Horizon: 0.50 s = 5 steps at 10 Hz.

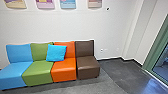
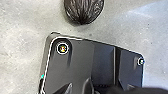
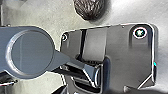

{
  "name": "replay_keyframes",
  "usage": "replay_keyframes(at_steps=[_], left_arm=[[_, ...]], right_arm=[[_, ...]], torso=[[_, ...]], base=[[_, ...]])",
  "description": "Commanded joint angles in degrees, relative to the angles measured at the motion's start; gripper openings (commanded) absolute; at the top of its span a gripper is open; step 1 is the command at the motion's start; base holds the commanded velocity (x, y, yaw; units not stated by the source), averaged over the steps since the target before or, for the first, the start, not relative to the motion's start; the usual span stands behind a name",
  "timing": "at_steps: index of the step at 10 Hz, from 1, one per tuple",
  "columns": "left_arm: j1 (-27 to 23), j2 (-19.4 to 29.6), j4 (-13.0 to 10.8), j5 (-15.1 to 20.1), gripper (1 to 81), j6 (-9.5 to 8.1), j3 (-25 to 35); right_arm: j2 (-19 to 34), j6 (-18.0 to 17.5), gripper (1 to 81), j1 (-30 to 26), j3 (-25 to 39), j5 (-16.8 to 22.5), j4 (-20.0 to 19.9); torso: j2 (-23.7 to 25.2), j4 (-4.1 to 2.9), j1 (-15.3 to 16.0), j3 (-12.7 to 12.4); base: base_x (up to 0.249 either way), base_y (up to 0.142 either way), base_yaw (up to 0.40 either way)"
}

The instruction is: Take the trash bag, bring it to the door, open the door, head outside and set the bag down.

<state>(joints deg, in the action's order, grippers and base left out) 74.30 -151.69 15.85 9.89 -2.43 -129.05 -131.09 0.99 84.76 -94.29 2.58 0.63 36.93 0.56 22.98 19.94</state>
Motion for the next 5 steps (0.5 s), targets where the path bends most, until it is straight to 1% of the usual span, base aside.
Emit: replay_keyframes(at_steps=[1, 2, 3, 4, 5], left_arm=[[-5.61, 2.09, 1.20, 5.05, 81.1, -0.04, 0.55], [-6.49, 2.17, 1.29, 5.67, 81.1, -0.04, 0.55], [-7.28, 2.09, 1.29, 6.29, 81.1, -0.04, 0.55], [-8.24, 2.09, 1.38, 7.25, 81.1, -0.04, 0.46], [-9.21, 2.17, 1.73, 7.78, 81.1, -0.04, 0.38]], right_arm=[[4.22, -0.55, 81.1, -3.15, 3.42, 3.66, -1.69], [4.84, -0.55, 81.1, -3.50, 3.86, 3.74, -1.95], [5.81, -0.55, 81.1, -3.76, 4.30, 3.74, -2.74], [6.85, -0.55, 81.1, -4.20, 5.35, 3.74, -3.09], [8.18, -0.55, 81.1, -4.64, 6.76, 3.74, -3.27]], torso=[[5.53, 1.86, 3.58, 5.23], [7.26, 1.75, 4.59, 5.83], [8.79, 1.94, 5.53, 7.11], [10.71, 0.94, 6.73, 8.90], [12.77, 1.27, 8.04, 10.81]], base=[[0.000, 0.000, 0.000], [0.000, 0.000, 0.000], [0.000, 0.000, 0.000], [0.000, 0.000, 0.000], [0.000, 0.000, 0.000]])
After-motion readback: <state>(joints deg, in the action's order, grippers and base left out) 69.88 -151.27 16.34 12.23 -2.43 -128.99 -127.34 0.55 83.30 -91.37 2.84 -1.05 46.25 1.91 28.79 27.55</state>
